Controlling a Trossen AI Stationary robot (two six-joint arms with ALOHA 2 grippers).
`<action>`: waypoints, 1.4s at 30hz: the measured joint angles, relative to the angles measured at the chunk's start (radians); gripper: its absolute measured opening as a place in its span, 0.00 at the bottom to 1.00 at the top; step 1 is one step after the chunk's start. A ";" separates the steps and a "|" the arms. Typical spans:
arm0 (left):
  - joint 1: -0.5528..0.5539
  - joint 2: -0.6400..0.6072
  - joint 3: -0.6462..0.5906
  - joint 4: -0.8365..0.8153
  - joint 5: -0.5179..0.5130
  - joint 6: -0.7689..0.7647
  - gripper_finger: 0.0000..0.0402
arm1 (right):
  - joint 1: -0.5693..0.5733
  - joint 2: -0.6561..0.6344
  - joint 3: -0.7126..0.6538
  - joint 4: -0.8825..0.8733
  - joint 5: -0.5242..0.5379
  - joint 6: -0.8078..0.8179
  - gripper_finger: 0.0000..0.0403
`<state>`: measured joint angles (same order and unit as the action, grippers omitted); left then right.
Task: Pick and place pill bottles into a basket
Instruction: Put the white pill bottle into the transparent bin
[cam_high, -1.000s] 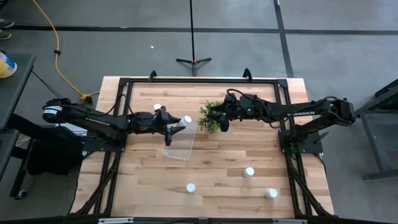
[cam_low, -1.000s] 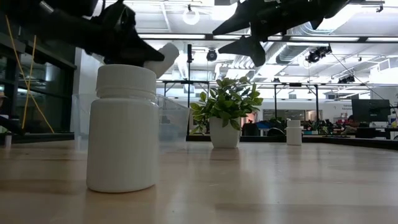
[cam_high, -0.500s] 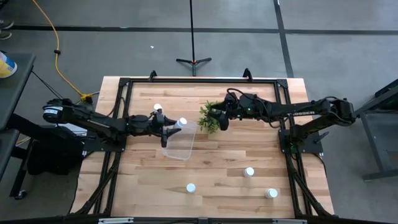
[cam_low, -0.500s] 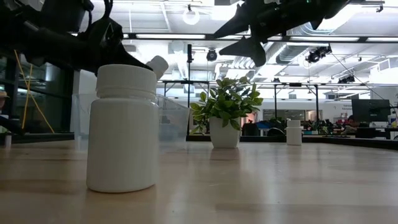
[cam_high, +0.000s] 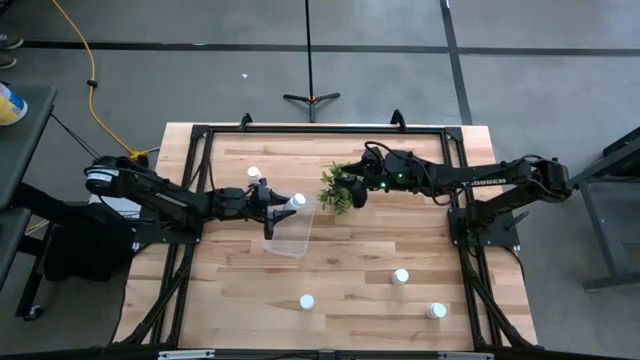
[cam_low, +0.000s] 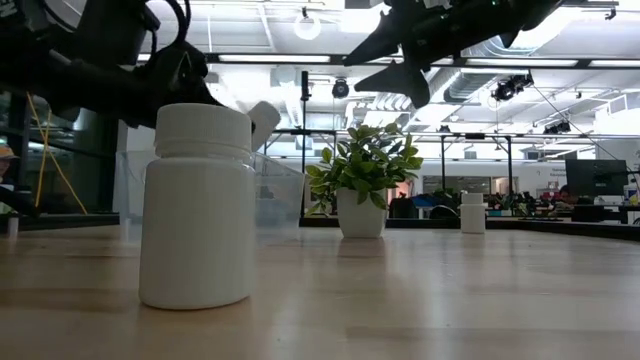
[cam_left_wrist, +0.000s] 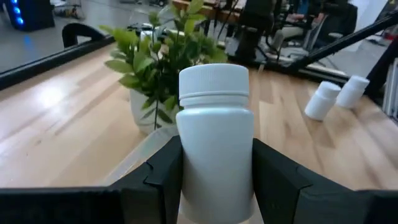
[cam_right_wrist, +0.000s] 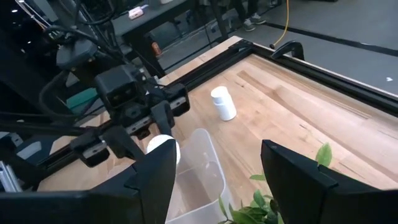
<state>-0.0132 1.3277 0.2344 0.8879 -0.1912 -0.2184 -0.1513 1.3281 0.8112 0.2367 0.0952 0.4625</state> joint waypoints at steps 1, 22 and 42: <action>0.000 0.011 0.000 0.001 0.000 -0.001 0.47 | 0.000 0.000 0.000 0.000 0.000 0.000 0.56; 0.000 0.150 0.001 0.172 -0.019 -0.056 0.47 | 0.000 0.000 0.000 -0.001 0.000 0.000 0.56; 0.000 0.150 0.001 0.161 -0.020 -0.049 0.47 | 0.021 0.007 0.000 -0.006 -0.087 -0.064 0.56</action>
<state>-0.0128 1.4780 0.2352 1.0485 -0.2111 -0.2672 -0.1304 1.3355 0.8108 0.2311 0.0085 0.3981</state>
